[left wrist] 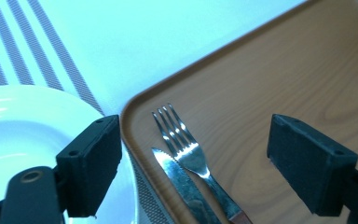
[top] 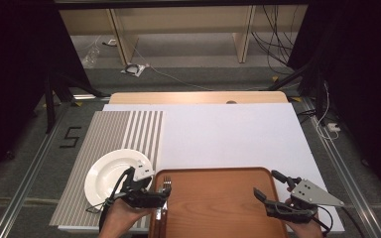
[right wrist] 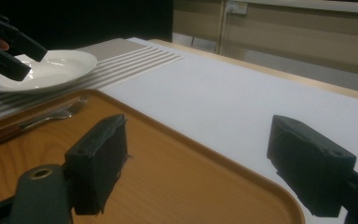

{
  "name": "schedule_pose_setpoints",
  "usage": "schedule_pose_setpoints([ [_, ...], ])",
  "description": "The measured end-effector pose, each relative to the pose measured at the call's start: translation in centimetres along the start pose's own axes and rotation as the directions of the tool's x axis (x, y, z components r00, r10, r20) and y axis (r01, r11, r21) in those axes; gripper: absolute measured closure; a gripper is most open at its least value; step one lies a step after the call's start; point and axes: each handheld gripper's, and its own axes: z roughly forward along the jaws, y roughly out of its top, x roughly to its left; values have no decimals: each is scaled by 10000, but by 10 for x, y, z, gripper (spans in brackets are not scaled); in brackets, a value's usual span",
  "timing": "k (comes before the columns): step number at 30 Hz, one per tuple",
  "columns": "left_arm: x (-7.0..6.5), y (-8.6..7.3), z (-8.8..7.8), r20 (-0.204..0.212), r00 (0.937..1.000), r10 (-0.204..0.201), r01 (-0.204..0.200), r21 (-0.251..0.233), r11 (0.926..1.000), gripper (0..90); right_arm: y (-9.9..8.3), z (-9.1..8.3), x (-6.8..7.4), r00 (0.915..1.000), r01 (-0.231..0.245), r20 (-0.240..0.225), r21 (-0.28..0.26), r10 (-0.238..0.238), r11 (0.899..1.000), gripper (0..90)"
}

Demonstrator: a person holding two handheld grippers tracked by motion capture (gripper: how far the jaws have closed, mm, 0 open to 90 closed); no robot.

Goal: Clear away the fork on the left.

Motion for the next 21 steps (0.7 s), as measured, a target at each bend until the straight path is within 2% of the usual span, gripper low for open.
schedule_pose_setpoints([
  [7, 7, -3, -8, -281, 9987, -436, 425, -405, 9983, 167, 0, 0, 0, 10000, -18, 12, -21, 18, 10000, 209],
  [11, 12, -5, -13, -450, 9958, -798, 764, -720, 9945, 165, 0, -1, 0, 10000, 14, 16, 2, -14, 10000, 209],
  [18, 20, -12, -20, -670, 9862, -1516, 1441, -1061, 9839, 161, 0, 0, 0, 10000, -20, 2, -24, 20, 10000, 209],
  [21, 23, -15, -22, -842, 9810, -1746, 1655, -1055, 9806, 161, 0, 0, 0, 10000, -25, 12, -10, 25, 10000, 209],
])
